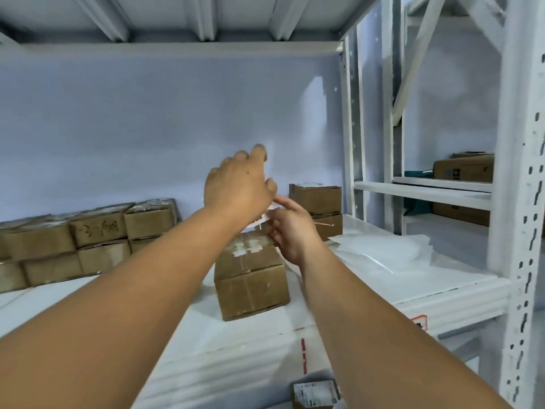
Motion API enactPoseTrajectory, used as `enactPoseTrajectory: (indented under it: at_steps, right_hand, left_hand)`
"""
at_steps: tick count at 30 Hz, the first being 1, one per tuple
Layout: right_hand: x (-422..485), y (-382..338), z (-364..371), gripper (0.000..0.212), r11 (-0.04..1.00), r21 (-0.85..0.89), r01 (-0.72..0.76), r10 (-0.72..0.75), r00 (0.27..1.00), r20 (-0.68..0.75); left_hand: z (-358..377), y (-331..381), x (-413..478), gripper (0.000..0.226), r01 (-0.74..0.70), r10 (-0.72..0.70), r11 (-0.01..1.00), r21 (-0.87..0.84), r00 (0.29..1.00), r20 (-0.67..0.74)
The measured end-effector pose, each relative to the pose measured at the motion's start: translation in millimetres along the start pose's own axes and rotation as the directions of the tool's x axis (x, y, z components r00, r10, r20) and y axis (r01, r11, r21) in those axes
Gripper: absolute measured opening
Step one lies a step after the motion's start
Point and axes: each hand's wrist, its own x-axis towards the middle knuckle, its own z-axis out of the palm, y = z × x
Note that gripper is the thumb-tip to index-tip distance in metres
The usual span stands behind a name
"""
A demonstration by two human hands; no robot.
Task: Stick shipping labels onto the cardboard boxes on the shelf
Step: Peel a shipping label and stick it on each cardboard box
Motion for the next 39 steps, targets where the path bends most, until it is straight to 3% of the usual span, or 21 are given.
enactPoseTrajectory:
  at_steps: [4,7,9,12,15,17,20,23,27,30,32,34,36,38,39]
  right_hand:
    - [-5,-5,2,0.033,0.998,0.052,-0.034,0.034,0.999,0.011]
    - [-7,-8,1,0.032,0.990,0.129,-0.051,0.051,0.999,0.010]
    - [-7,-9,1,0.033,0.983,0.174,-0.053,0.056,0.998,-0.010]
    - [-7,-10,1,0.032,0.981,0.186,-0.050,0.062,0.996,-0.057]
    - [-6,-11,1,0.032,0.978,0.203,-0.044,0.064,0.994,-0.093]
    - [-5,-11,1,0.030,0.978,0.206,-0.038,0.057,0.995,-0.087]
    - [-4,-10,2,0.031,0.987,0.160,-0.023,0.031,0.999,-0.045]
    - [-4,-8,3,0.023,0.998,0.051,-0.022,0.022,1.000,-0.016]
    - [-2,-7,2,0.020,0.999,-0.034,-0.018,0.018,1.000,0.010]
    - [-4,-9,4,0.014,0.994,-0.112,-0.009,0.010,1.000,0.010]
    - [-5,-8,5,0.015,0.987,-0.160,0.005,-0.005,1.000,0.000]
    - [-6,-7,6,0.020,0.982,-0.190,0.017,-0.020,1.000,-0.012]
    - [-8,-8,6,0.024,0.977,-0.210,0.022,-0.026,0.999,-0.019]
    - [-10,-10,8,0.023,0.973,-0.227,0.029,-0.031,1.000,-0.005]
    - [-12,-11,8,0.023,0.971,-0.236,0.034,-0.033,0.999,0.008]
  left_hand:
    - [4,-47,-17,0.035,0.138,-0.132,0.989,-0.045,0.985,0.106]
    - [3,-63,-30,0.031,0.158,-0.133,0.937,-0.312,0.986,0.100]
    - [1,-69,-41,0.034,0.065,-0.033,0.899,-0.432,0.996,0.080]
    - [-1,-79,-53,0.059,-0.129,0.127,0.926,-0.356,0.991,-0.031]
    - [5,-88,-59,0.066,-0.195,0.170,0.942,-0.273,0.979,-0.113]
    - [9,-91,-60,0.061,-0.156,0.121,0.951,-0.268,0.982,-0.145]
    - [8,-95,-59,0.036,-0.165,0.111,0.934,-0.316,0.977,-0.182]
    - [8,-96,-63,0.026,-0.175,0.137,0.899,-0.401,0.983,-0.122]
    - [7,-97,-67,0.053,-0.038,0.015,0.810,-0.585,0.999,-0.045]
    - [12,-102,-68,0.052,-0.050,0.065,0.875,-0.482,0.998,0.014]
    - [18,-104,-68,0.050,0.010,0.009,0.866,-0.499,0.999,0.035]
    - [21,-103,-68,0.044,0.136,-0.110,0.784,-0.606,0.991,0.080]
    - [22,-101,-66,0.036,0.265,-0.207,0.639,-0.722,0.963,0.171]
    - [22,-101,-66,0.025,0.352,-0.234,0.519,-0.779,0.935,0.266]
    - [20,-100,-66,0.021,0.366,-0.218,0.507,-0.780,0.930,0.295]
